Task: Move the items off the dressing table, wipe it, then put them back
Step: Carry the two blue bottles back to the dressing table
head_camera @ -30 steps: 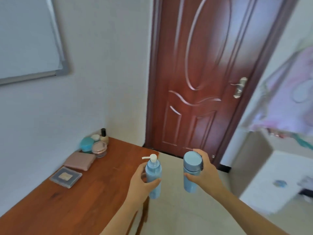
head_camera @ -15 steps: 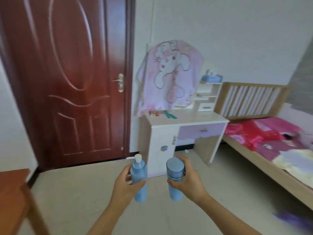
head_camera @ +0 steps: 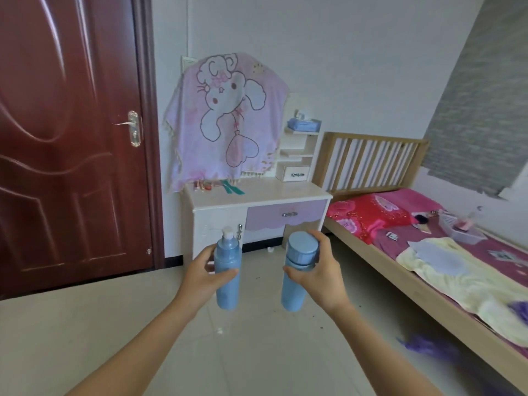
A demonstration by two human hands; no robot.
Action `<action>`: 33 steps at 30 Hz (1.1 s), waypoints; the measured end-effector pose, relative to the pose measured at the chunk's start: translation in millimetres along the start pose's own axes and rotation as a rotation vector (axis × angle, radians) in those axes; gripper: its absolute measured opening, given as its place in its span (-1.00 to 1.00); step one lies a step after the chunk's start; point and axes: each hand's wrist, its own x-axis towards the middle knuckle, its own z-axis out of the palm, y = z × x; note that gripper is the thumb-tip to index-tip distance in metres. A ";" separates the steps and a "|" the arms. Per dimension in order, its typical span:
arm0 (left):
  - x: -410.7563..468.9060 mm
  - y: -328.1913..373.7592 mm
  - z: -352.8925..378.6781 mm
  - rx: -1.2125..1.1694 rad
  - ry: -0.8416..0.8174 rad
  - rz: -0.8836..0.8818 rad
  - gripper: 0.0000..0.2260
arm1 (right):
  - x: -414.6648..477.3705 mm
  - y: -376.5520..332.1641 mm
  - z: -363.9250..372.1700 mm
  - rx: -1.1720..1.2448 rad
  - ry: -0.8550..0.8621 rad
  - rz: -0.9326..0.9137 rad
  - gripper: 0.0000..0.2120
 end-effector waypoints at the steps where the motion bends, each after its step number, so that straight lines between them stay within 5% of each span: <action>1: 13.8 0.0 1.5 0.003 0.004 0.007 -0.67 | 10.9 3.9 -2.0 -0.002 0.000 -0.002 -0.33; 13: 241.0 -28.5 33.3 -0.039 0.007 0.032 -0.64 | 213.4 71.7 4.7 -0.052 -0.023 -0.002 -0.31; 24: 375.5 -117.9 101.4 -0.026 -0.015 -0.171 -0.61 | 324.9 228.1 38.8 -0.058 -0.074 0.261 -0.33; 33: 535.8 -130.4 172.3 0.057 0.097 -0.137 -0.59 | 509.8 317.0 19.8 -0.036 -0.100 0.139 -0.31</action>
